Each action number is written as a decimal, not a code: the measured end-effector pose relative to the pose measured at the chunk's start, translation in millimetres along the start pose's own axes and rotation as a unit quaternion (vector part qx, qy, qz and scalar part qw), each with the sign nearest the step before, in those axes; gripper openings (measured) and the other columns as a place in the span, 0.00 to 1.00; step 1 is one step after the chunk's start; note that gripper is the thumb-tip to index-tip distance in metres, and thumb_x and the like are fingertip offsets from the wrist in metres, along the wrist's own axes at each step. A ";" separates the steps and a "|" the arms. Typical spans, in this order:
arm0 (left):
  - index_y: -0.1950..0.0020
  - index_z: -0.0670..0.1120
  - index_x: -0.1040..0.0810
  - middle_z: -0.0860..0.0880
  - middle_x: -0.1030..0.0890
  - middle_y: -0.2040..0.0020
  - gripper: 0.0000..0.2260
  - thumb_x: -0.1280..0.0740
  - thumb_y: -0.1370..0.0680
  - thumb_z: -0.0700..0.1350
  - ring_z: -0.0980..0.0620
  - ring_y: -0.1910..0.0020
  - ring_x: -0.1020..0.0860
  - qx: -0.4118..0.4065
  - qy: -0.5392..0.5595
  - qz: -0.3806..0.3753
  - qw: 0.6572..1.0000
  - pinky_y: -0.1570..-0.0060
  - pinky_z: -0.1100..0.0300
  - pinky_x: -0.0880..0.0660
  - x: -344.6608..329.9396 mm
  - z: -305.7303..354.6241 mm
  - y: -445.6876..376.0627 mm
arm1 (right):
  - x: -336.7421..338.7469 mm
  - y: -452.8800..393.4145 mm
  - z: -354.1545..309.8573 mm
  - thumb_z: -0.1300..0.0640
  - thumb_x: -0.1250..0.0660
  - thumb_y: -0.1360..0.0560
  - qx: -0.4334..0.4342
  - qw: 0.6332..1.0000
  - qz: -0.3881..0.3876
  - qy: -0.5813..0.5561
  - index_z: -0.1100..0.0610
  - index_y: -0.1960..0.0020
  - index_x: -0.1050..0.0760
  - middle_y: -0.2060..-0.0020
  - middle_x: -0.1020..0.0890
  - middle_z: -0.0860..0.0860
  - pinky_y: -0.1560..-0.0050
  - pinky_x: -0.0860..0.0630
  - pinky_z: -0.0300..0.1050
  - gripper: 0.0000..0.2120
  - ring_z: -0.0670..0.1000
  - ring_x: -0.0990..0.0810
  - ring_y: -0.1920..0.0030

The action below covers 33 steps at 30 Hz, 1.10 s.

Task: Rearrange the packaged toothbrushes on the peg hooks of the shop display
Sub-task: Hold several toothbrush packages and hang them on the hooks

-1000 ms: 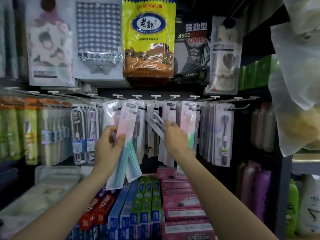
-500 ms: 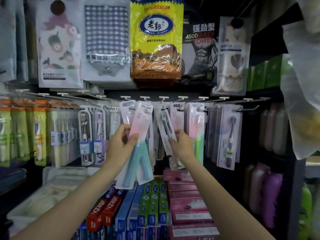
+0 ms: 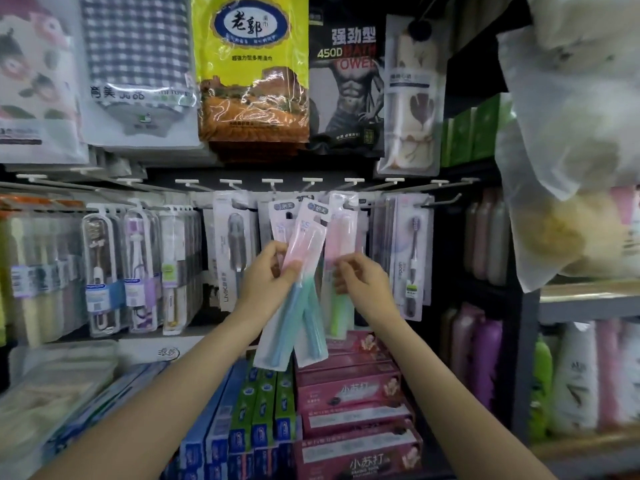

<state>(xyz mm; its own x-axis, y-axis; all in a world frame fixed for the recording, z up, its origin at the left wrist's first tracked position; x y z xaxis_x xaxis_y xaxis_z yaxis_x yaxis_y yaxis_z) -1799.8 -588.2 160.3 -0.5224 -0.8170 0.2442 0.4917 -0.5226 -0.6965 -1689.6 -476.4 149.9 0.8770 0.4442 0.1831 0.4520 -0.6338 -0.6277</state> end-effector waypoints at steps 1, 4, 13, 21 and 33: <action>0.53 0.51 0.30 0.51 0.22 0.57 0.04 0.37 0.22 0.42 0.53 0.59 0.24 0.000 -0.002 0.005 1.000 0.60 0.62 0.28 -3.0 2.5 -1.0 | 7.3 -1.0 2.9 0.63 0.43 0.21 -0.003 1.000 0.016 -0.007 0.59 0.53 0.27 0.63 0.22 0.51 0.61 0.22 0.38 0.07 0.48 0.23 0.63; 0.52 0.50 0.31 0.50 0.26 0.59 0.04 0.37 0.22 0.42 0.56 0.64 0.28 0.028 0.031 0.057 0.997 0.66 0.68 0.32 -15.9 7.8 -4.7 | 25.2 -6.3 8.7 0.64 0.44 0.21 -0.010 0.999 0.036 -0.028 0.56 0.56 0.27 0.64 0.23 0.51 0.63 0.24 0.36 0.09 0.47 0.24 0.65; 0.49 0.47 0.30 0.50 0.25 0.56 0.03 0.38 0.21 0.41 0.57 0.62 0.28 -0.003 -0.009 0.043 0.999 0.65 0.73 0.31 -31.5 16.7 -14.8 | 43.0 -16.6 23.3 0.65 0.43 0.22 -0.037 0.999 0.014 0.011 0.57 0.55 0.26 0.62 0.21 0.52 0.55 0.21 0.48 0.09 0.52 0.22 0.60; 0.49 0.48 0.31 0.51 0.23 0.57 0.03 0.38 0.21 0.43 0.50 0.61 0.24 -0.003 -0.107 0.031 0.994 0.62 0.56 0.26 -27.7 3.5 -27.8 | 55.3 -35.1 69.6 0.61 0.40 0.22 -0.094 0.982 0.017 0.162 0.61 0.38 0.27 0.44 0.21 0.57 0.52 0.26 0.43 0.13 0.55 0.23 0.49; 0.49 0.49 0.30 0.58 0.23 0.57 0.03 0.38 0.21 0.43 0.59 0.60 0.24 -0.024 -0.164 0.020 0.986 0.65 0.64 0.30 -14.1 -7.4 -21.2 | 4.0 -98.3 87.2 0.60 0.36 0.25 -0.162 0.985 0.044 0.036 0.57 0.47 0.36 0.45 0.27 0.58 0.42 0.31 0.49 0.11 0.55 0.28 0.47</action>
<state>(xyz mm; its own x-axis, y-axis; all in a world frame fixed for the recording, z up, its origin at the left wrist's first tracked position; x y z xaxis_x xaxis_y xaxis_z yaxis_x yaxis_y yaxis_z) -1808.0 -563.8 166.7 -0.2464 -0.8761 0.4144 0.4702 -0.4820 -0.7393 -1744.8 -357.2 146.4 0.9193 0.3396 0.1990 0.3914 -0.8423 -0.3706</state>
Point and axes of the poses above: each hand's wrist, its own y-axis away from the middle knuckle, its own x-axis out of the back of the hand, z = x × y, the point moved 2 cm from there along -y, towards the middle knuckle
